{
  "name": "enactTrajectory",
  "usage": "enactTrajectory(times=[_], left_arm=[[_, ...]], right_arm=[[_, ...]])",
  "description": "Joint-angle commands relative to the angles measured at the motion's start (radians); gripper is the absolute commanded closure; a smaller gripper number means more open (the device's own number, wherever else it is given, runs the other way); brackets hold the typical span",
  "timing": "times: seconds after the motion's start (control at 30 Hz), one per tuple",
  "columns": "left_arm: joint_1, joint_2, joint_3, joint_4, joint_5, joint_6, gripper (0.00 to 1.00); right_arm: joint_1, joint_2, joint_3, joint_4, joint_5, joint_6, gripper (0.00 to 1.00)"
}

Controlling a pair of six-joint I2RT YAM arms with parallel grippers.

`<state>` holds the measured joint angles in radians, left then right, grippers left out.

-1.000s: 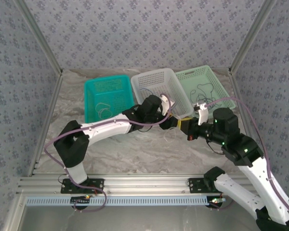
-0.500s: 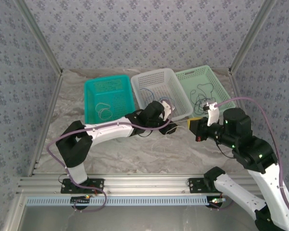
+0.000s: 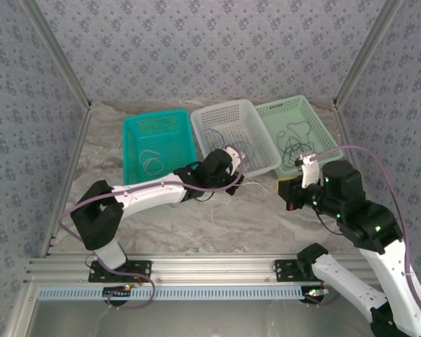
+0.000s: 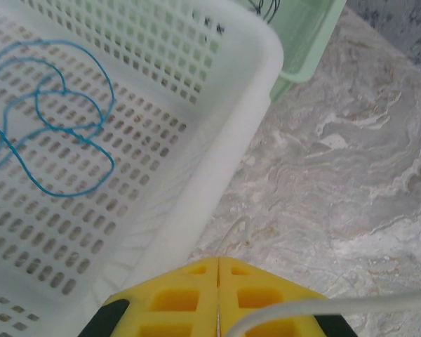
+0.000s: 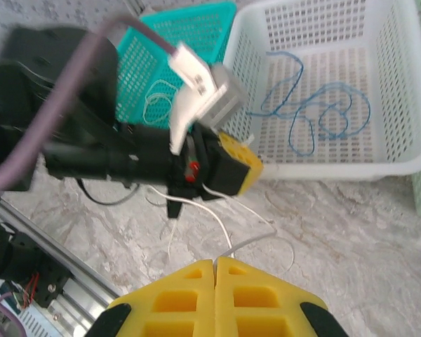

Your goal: Untangle the cables

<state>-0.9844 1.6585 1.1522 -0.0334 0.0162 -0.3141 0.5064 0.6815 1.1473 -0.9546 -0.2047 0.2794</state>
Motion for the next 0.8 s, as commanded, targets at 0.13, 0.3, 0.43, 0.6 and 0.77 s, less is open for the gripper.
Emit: enactTrajectory(times=[0.13, 0.3, 0.43, 0.6, 0.77], left_arm=[[0.003, -0.079, -0.014, 0.003, -0.066, 0.028, 1.0], [0.0, -0.086, -0.02, -0.021, -0.105, 0.047, 1.0], [-0.013, -0.083, -0.007, -0.057, -0.195, 0.061, 1.0], [-0.016, -0.095, -0.006, -0.074, -0.313, 0.038, 0.9], [-0.026, -0.137, -0.058, -0.046, -0.319, 0.044, 0.25]], right_arm=[[-0.034, -0.008, -0.033, 0.008, -0.036, -0.017, 1.0], [-0.069, -0.031, -0.046, 0.037, -0.068, -0.009, 1.0], [-0.09, -0.06, -0.065, 0.083, -0.179, -0.058, 1.0], [-0.105, -0.081, -0.1, 0.096, -0.26, -0.095, 1.0], [-0.129, -0.083, -0.086, 0.106, -0.195, -0.075, 1.0]])
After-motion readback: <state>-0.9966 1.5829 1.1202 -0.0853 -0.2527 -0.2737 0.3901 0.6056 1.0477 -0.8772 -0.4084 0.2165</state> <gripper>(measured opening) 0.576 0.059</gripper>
